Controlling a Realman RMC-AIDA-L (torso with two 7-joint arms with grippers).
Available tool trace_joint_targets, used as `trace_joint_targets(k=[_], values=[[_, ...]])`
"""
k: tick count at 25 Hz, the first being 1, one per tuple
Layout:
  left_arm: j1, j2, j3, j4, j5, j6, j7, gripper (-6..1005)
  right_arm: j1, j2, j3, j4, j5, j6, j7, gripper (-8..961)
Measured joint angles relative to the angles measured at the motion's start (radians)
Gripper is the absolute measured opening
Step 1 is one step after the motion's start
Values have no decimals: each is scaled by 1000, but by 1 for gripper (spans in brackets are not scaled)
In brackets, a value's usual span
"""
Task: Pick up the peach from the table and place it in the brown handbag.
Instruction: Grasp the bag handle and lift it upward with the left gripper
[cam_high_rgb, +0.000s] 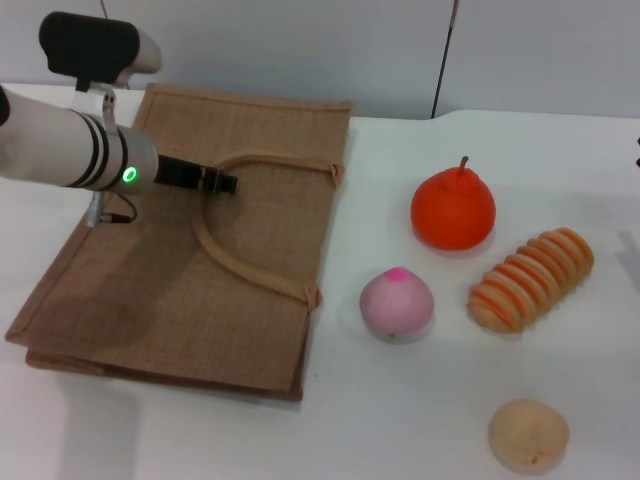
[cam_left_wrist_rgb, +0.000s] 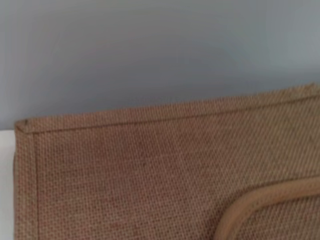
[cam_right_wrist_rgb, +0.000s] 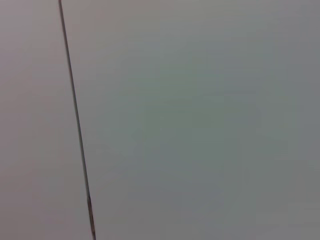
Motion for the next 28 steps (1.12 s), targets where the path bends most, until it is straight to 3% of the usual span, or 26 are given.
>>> trace_joint_targets(k=[4,10,16,21,24,28], values=[[-17,0,4,-40,15,24,0,573,1,0,1,0,0,0,0,789],[-18,0,8,-44,16,30,0,464,1,1,0,0,0,0,0,789],[-18,-1,8,-44,6,43,-2,450,1,2,-3,0,0,0,0,788],[-13,-1,3,-43,-10,42,-2,206,1,2,-2,0,0,0,0,787],[-10,0,2,-42,-22,42,-3,173,1,2,0,0,0,-1,0,786],[20,0,0,-31,-172,44,94,130,0,3,-1,0,1,-1,5,786]])
